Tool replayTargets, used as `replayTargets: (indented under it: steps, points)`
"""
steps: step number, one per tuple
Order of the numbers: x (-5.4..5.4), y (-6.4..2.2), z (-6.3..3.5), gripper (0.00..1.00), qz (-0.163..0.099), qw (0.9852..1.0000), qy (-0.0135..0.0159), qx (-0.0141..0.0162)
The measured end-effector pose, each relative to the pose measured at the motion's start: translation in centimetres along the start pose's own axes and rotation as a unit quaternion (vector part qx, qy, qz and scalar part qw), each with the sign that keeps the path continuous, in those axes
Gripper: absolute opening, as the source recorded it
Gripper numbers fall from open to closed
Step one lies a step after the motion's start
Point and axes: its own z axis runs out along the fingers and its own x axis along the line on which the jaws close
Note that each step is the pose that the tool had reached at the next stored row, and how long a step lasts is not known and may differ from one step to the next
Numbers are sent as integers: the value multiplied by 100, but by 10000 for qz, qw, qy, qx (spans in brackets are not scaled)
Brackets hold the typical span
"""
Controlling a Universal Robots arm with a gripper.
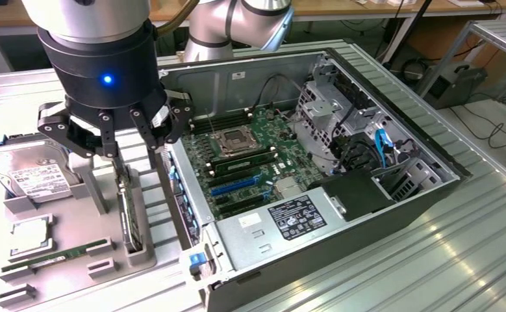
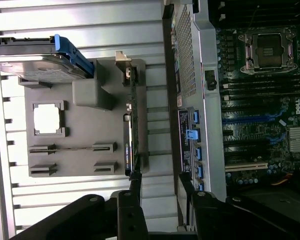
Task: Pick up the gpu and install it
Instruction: 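Pick up the gpu and move the gpu toward the slot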
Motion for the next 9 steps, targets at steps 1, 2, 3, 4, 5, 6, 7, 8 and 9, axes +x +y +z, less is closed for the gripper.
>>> replayTargets:
  steps: [1,2,3,4,5,6,7,8,9]
  points:
    - [0,0,0,42,0,10000,0,0]
    - [6,-1,4,42,0,10000,-1,-1]
    - [13,-2,8,42,0,10000,-1,-1]
    - [17,-2,14,42,-1,10000,0,0]
    - [21,-3,20,42,0,10000,0,0]
    - [26,-3,29,42,0,10000,0,0]
    - [27,-4,36,42,-1,10000,0,0]
    - [28,-4,43,42,-1,10000,0,0]
    - [29,-4,49,42,0,10000,1,1]
